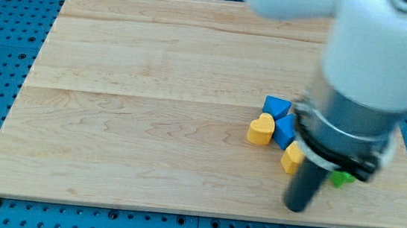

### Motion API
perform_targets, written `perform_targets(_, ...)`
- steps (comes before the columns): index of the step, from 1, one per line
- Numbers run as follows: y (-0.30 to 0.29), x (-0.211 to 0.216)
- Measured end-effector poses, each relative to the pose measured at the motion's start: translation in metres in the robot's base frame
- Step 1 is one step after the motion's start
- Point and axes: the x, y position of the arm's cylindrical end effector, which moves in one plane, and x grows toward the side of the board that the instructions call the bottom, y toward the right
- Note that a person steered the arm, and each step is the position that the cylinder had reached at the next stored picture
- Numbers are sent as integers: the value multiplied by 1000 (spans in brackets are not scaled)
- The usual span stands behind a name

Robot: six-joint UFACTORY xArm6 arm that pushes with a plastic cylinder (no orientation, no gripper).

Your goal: Slide the group of blocks towards up

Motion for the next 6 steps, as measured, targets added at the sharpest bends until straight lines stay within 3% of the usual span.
perform_targets(1, 70, -5)
perform_targets(2, 102, -16)
perform_targets(4, 58, -47)
perform_targets(5, 22, -45)
perform_targets(6, 47, -17)
